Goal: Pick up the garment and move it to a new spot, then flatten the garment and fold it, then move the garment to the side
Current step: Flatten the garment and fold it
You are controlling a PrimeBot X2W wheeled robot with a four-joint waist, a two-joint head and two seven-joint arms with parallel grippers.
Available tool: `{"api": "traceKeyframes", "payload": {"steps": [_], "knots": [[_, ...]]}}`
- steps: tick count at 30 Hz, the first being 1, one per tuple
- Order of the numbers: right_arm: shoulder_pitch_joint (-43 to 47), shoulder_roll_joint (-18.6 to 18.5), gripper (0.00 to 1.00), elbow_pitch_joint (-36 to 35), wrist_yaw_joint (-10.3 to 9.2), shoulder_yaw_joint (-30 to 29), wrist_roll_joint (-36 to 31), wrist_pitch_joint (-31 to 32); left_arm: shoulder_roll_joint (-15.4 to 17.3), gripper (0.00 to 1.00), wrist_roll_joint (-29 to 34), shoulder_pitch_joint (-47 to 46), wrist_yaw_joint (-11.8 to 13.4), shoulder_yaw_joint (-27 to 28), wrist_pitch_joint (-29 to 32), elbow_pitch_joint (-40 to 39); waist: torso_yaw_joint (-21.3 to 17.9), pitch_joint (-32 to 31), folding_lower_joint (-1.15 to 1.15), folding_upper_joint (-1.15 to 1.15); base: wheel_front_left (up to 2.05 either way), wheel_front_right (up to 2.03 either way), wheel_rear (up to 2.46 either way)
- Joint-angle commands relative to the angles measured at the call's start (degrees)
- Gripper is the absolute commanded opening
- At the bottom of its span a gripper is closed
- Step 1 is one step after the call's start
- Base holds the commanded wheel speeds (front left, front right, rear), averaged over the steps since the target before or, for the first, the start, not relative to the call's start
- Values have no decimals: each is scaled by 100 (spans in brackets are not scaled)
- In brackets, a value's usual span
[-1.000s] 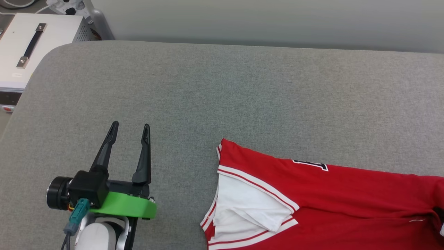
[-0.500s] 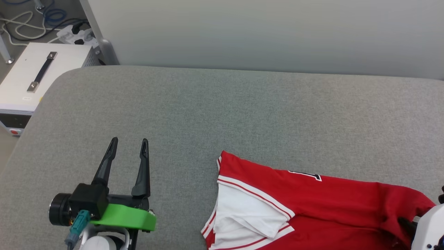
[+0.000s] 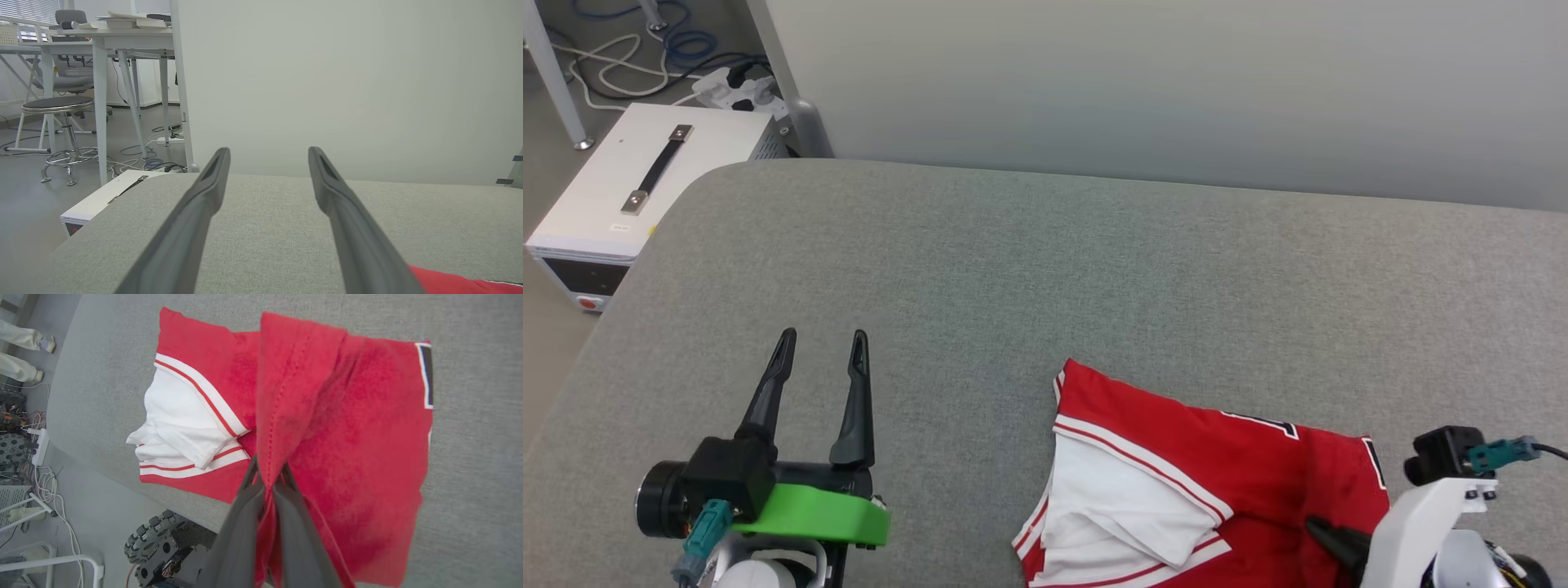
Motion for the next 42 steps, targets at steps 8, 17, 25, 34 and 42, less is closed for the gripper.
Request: {"api": "traceKeyframes", "payload": {"steps": [8,17,25,34,42], "knots": [[-133,486,0,48,-5,364,532,-128,-42,100,-52,-2,-16,97,-33,24,255,110,0,0,0,0,0],[-494,505,0,833,-5,925,1421,-1158,-32,100,-43,-72,-16,125,-33,15,420,199,0,0,0,0,0],[-1020,506,0,1741,-5,1568,1796,-2129,-22,100,-49,-151,-16,53,-33,44,569,290,0,0,0,0,0],[-1513,507,0,2752,-5,1842,1856,-2643,-15,100,-34,-211,-16,-15,-33,100,701,374,0,0,0,0,0],[-1744,507,100,2987,-5,2327,2309,-2686,-18,100,-61,-220,-16,18,-33,160,725,338,0,0,0,0,0]]}}
